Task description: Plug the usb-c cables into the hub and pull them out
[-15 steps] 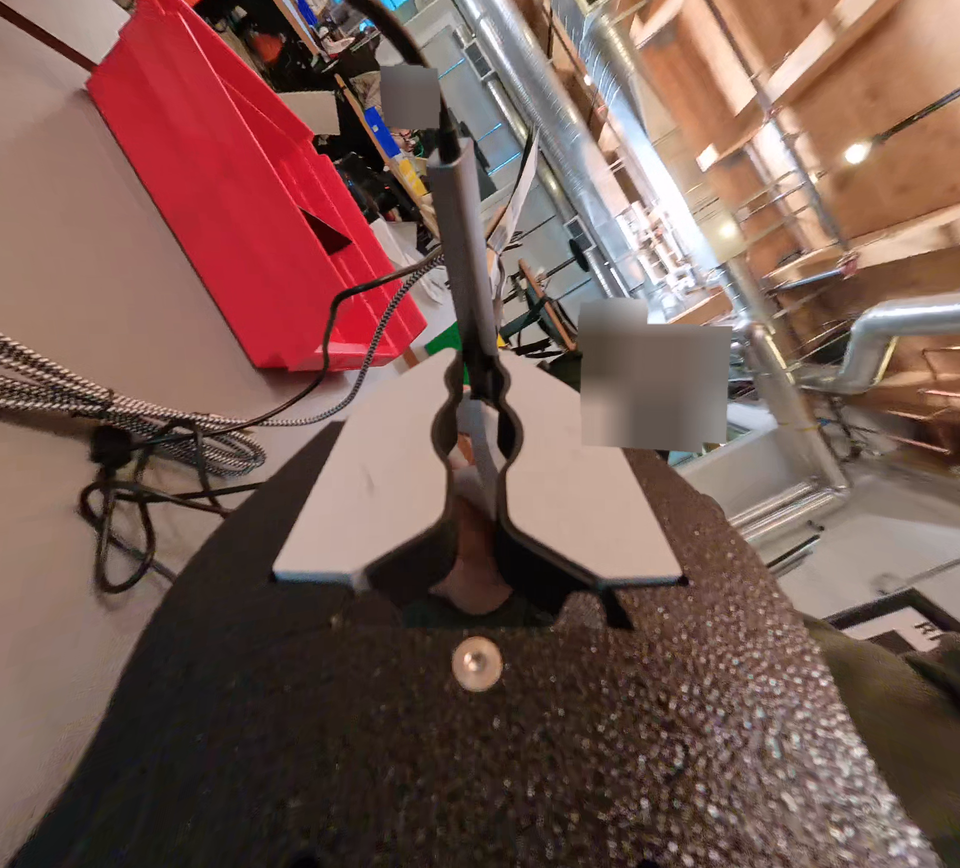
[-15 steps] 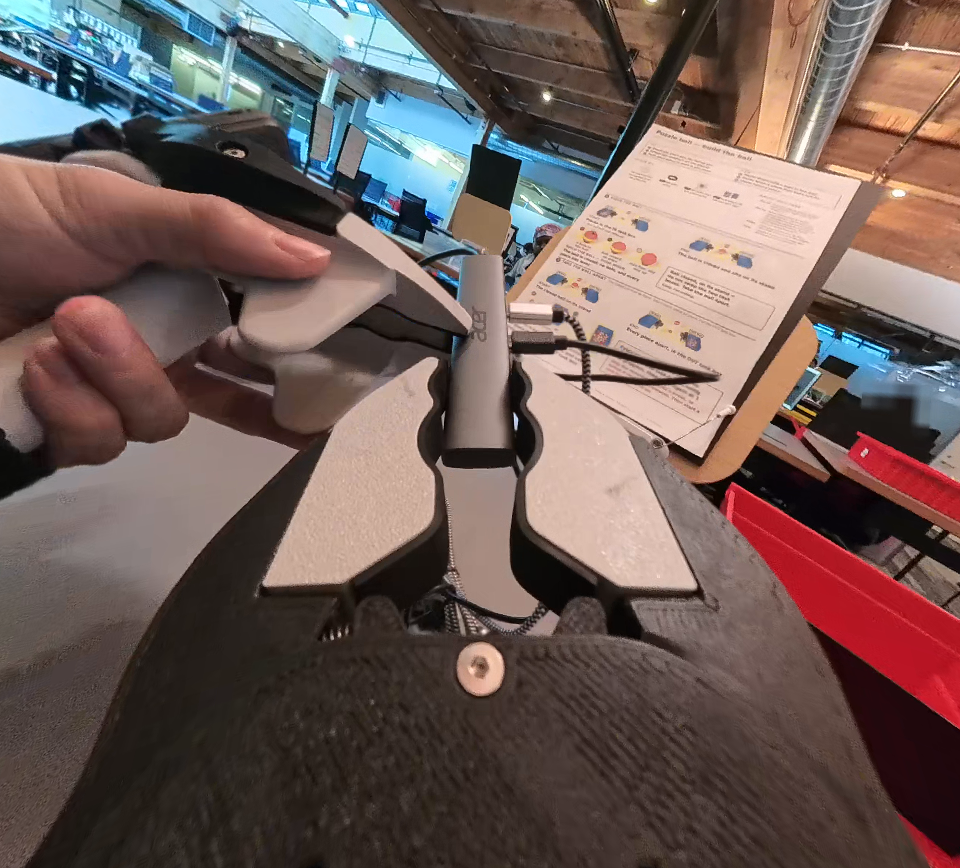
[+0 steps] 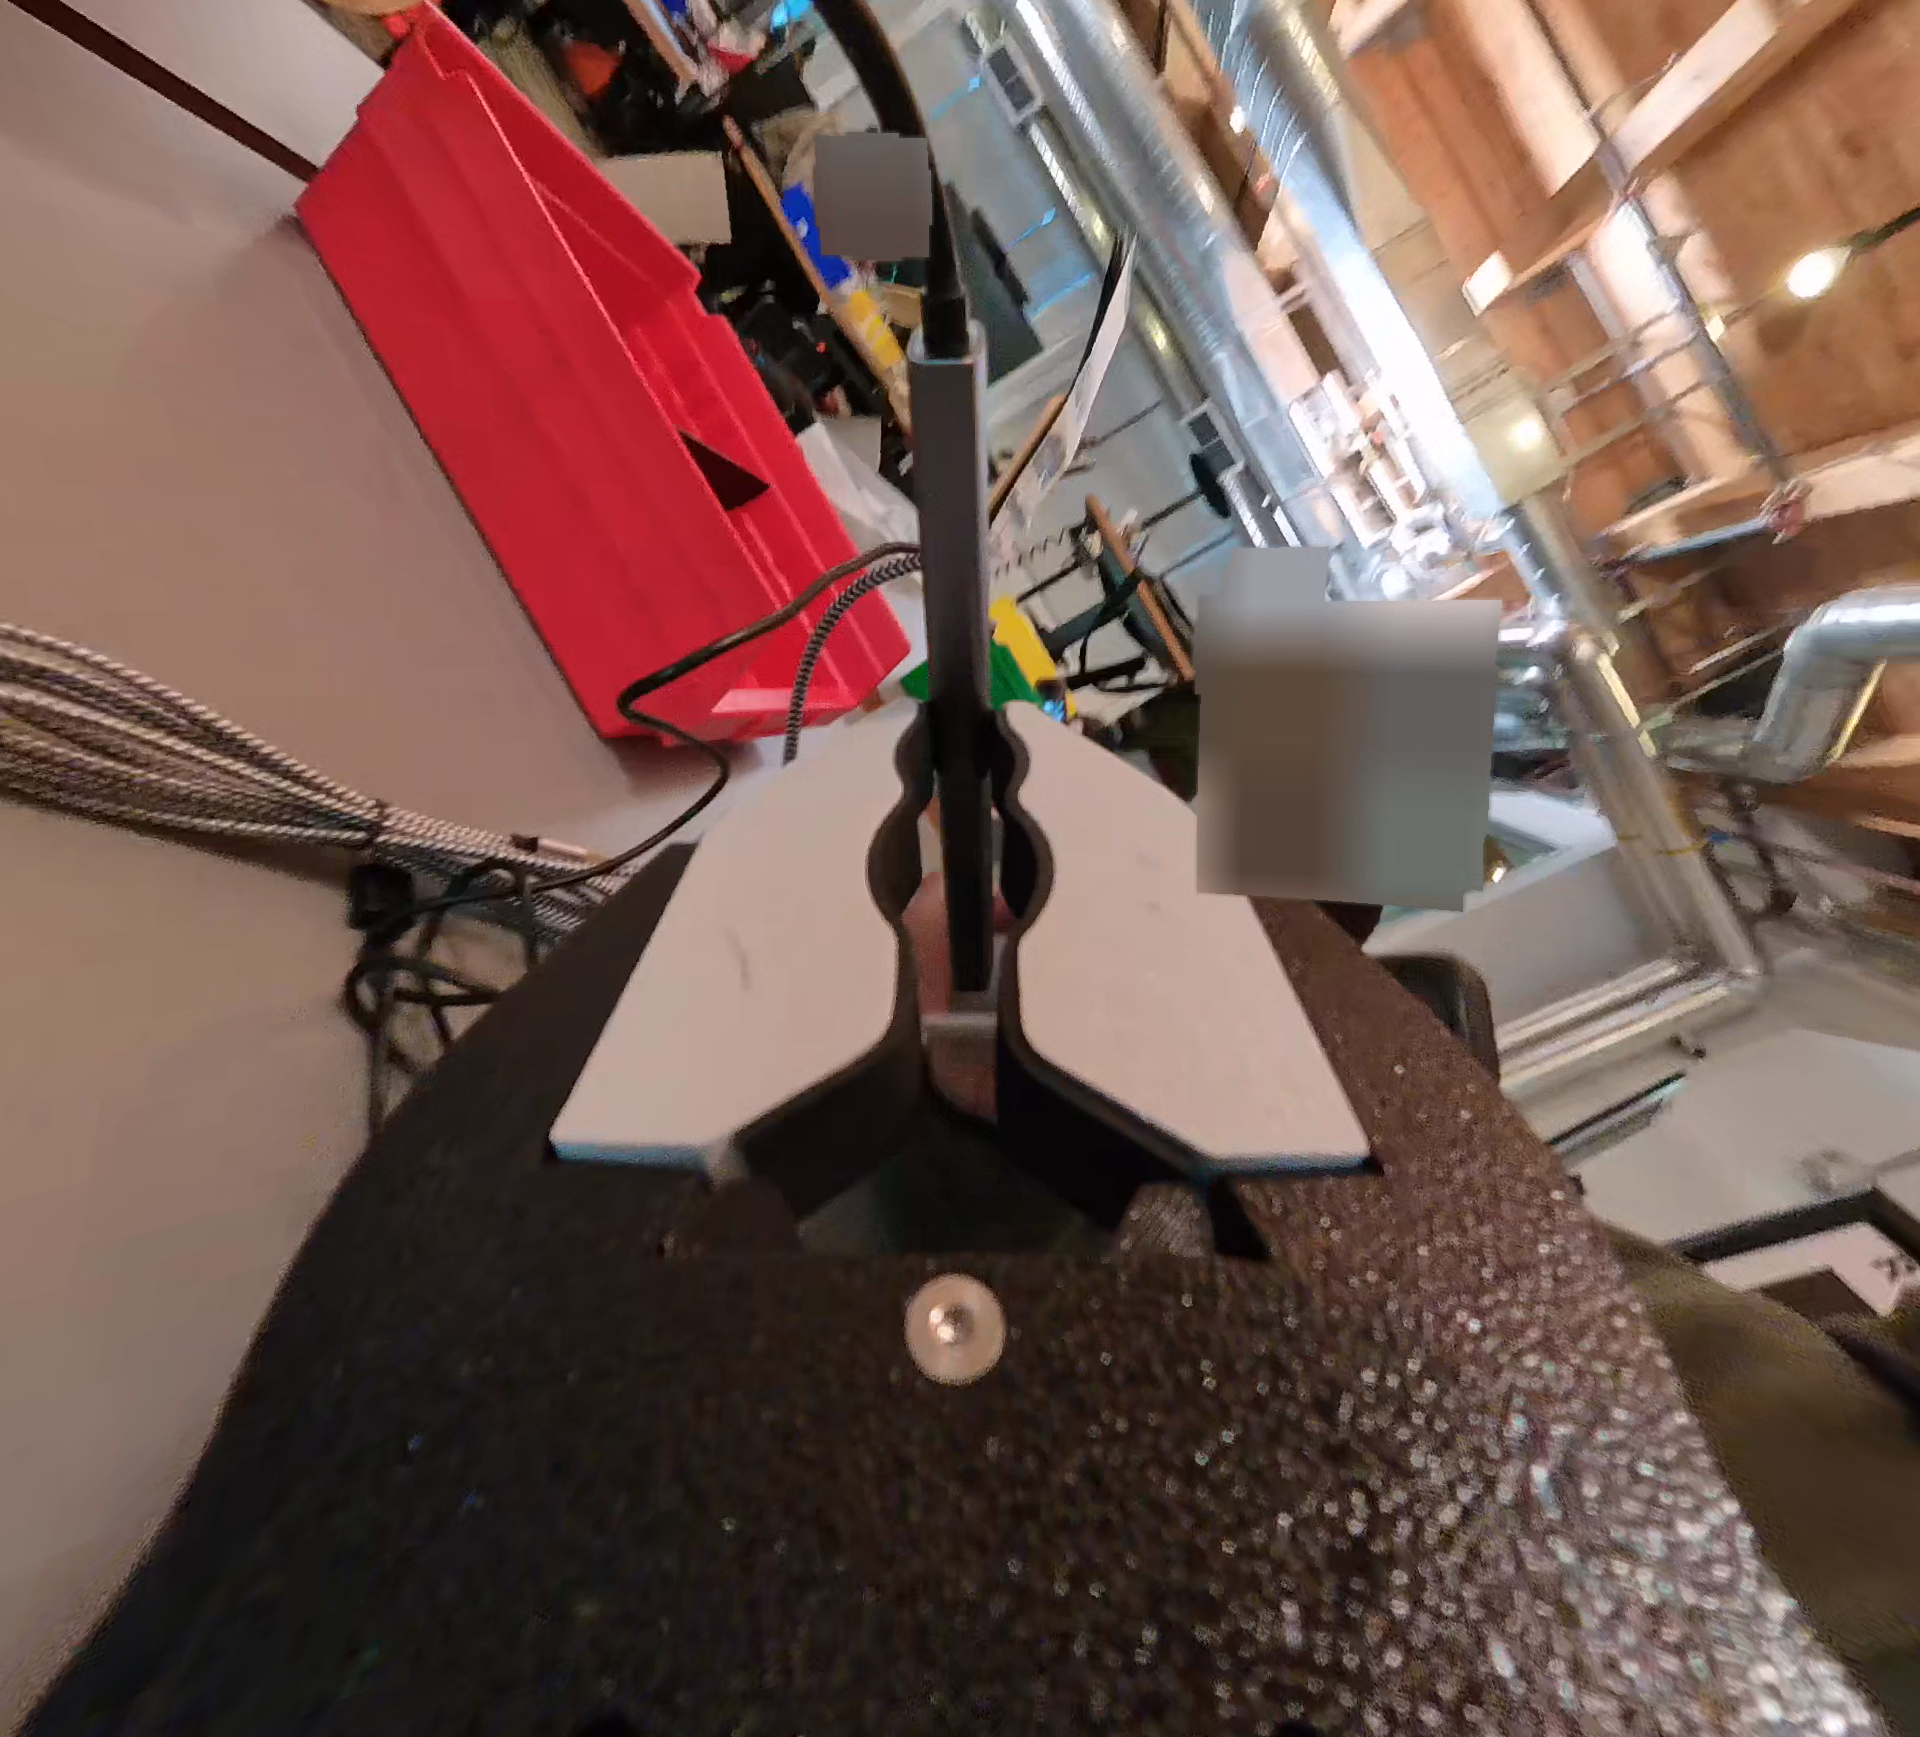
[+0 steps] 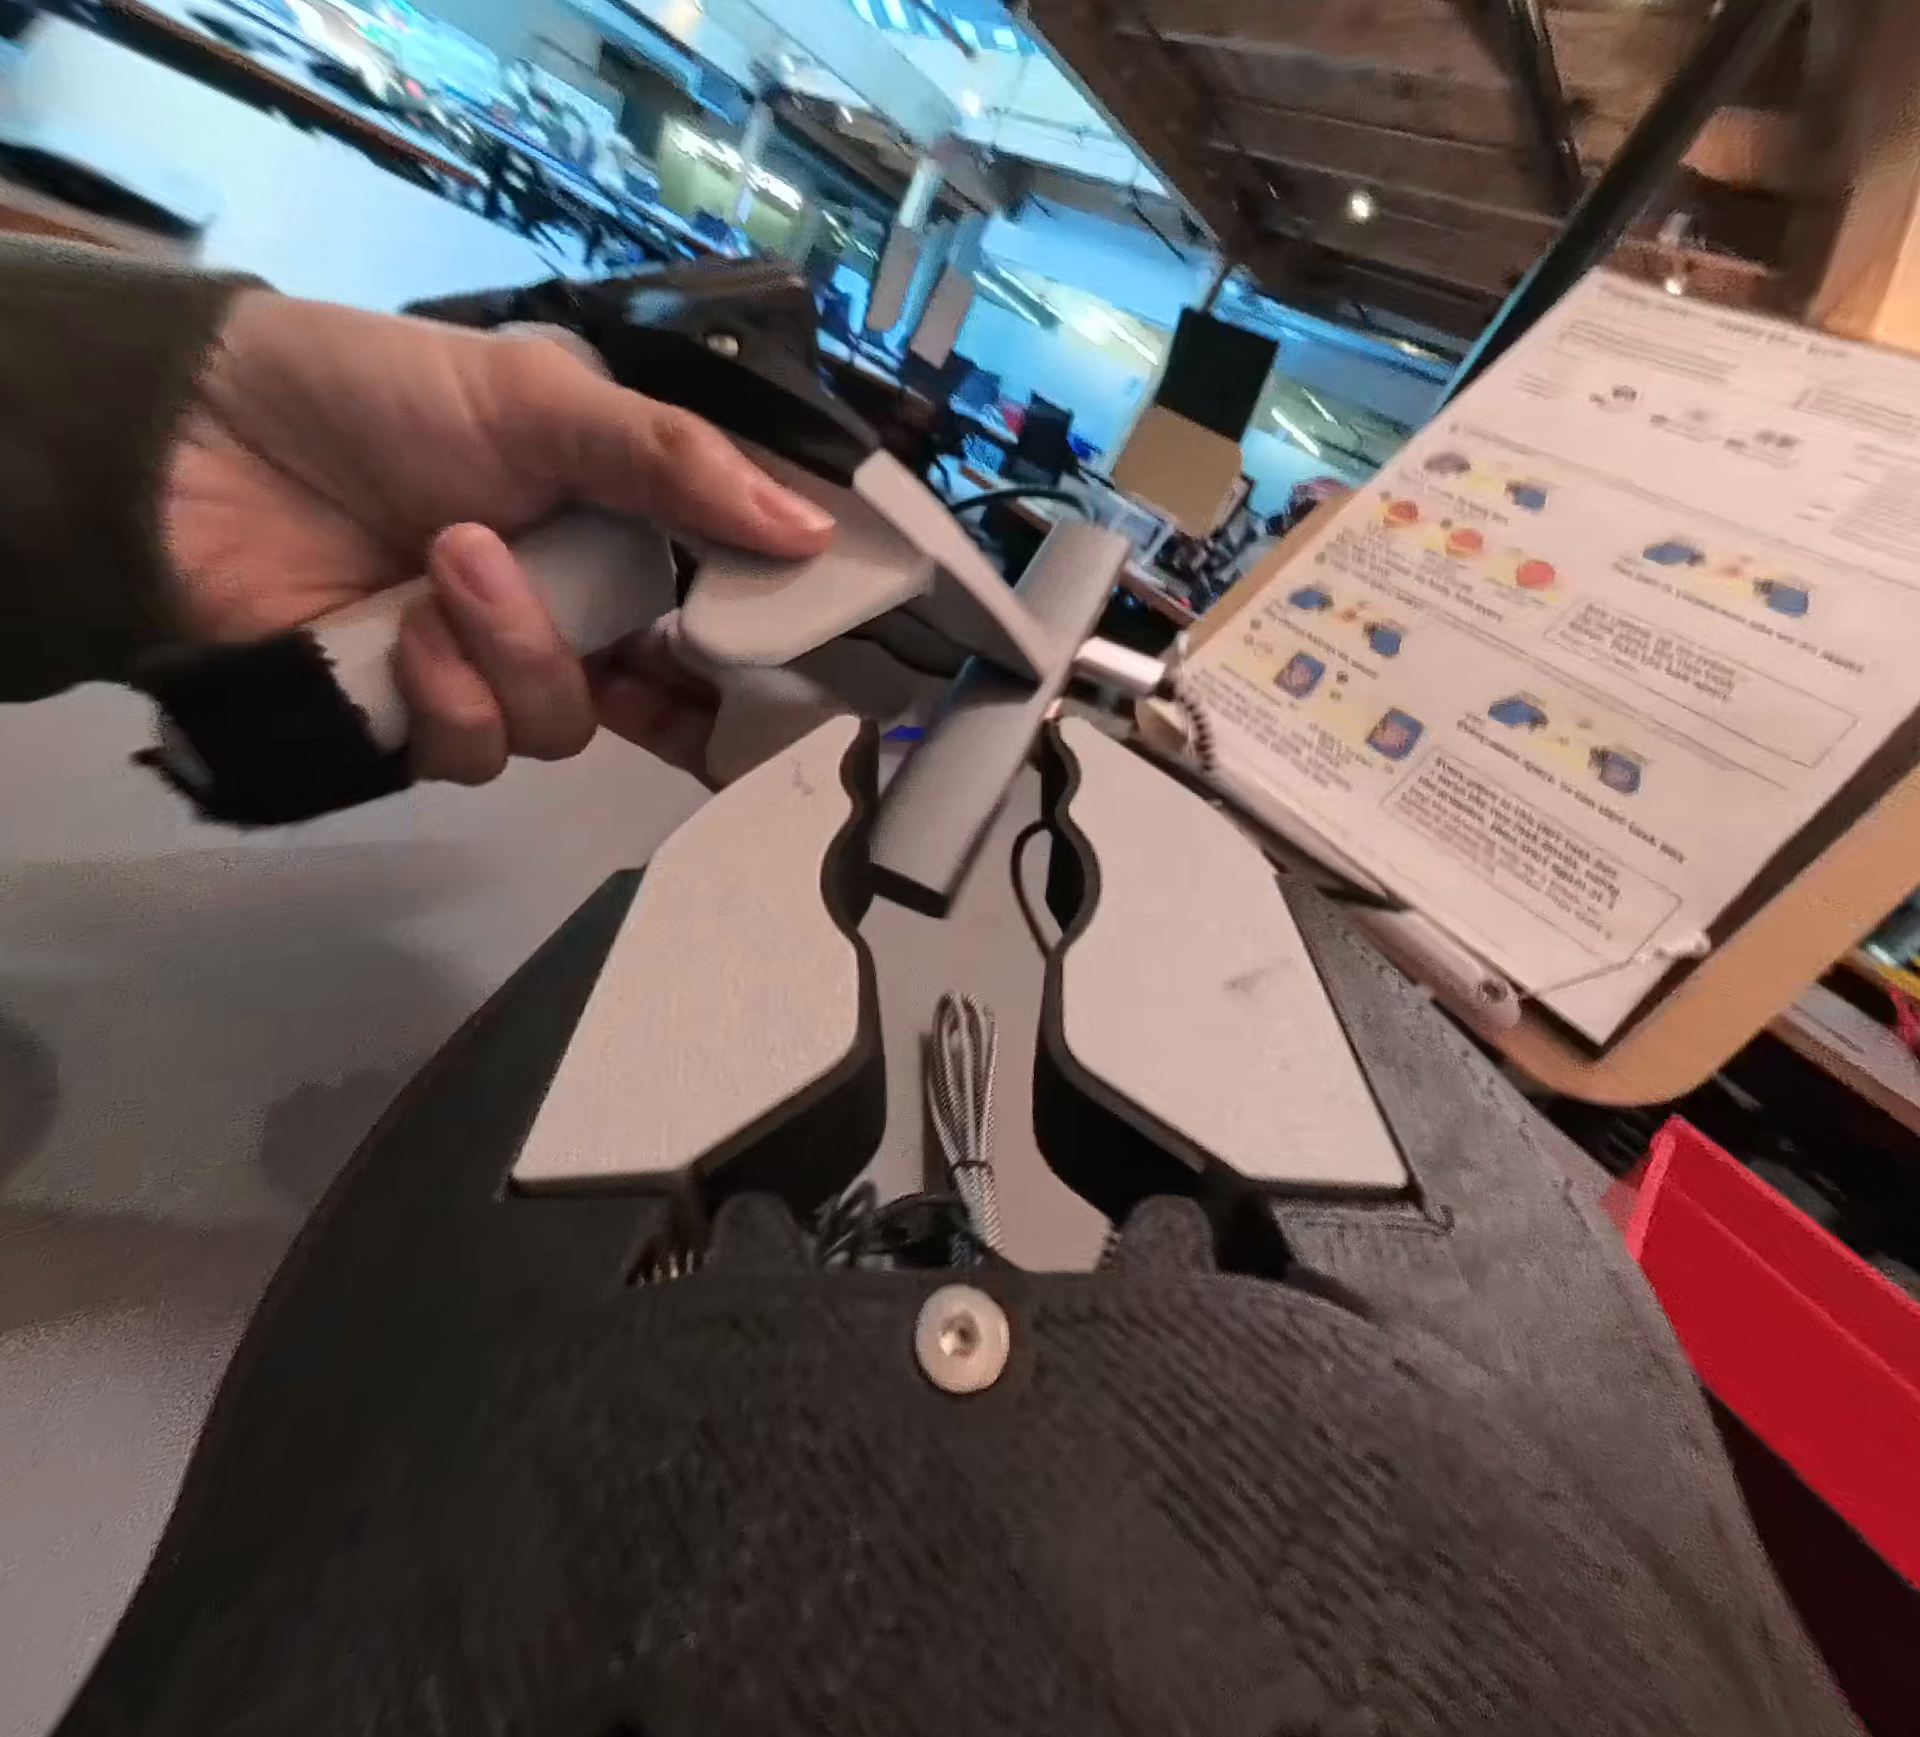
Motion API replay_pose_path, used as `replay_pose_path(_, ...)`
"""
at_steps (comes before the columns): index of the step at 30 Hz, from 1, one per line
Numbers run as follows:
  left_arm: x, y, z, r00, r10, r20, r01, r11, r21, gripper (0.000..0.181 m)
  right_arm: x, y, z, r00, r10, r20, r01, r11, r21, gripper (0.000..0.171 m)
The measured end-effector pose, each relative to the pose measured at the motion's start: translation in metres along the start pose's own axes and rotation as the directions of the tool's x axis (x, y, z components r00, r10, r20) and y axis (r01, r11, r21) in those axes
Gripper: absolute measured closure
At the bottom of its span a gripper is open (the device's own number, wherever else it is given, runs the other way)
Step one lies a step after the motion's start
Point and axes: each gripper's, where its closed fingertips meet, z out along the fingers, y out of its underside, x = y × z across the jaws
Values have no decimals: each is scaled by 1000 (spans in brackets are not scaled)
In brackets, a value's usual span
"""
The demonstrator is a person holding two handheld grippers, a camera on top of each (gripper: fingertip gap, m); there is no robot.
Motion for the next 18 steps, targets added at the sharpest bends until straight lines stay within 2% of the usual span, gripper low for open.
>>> replay_pose_path(3,-3,-1,-9,999,34,23,-30,990,-135,171,18,-14,-11,999,-39,5,38,999,26,153)
replay_pose_path(7,4,23,-16,998,31,-49,-47,928,-369,171,9,1,-13,984,-124,129,127,992,-15,151)
replay_pose_path(9,3,33,-19,997,28,-71,-57,892,-449,171,0,0,-15,972,-150,178,151,989,13,151)
replay_pose_path(13,-1,41,-23,996,-3,-86,-42,852,-522,171,-16,12,-13,952,-145,271,161,986,-39,150)
replay_pose_path(18,-7,52,-28,996,-1,-88,-51,812,-582,171,-23,16,-14,922,-240,303,264,964,-41,153)
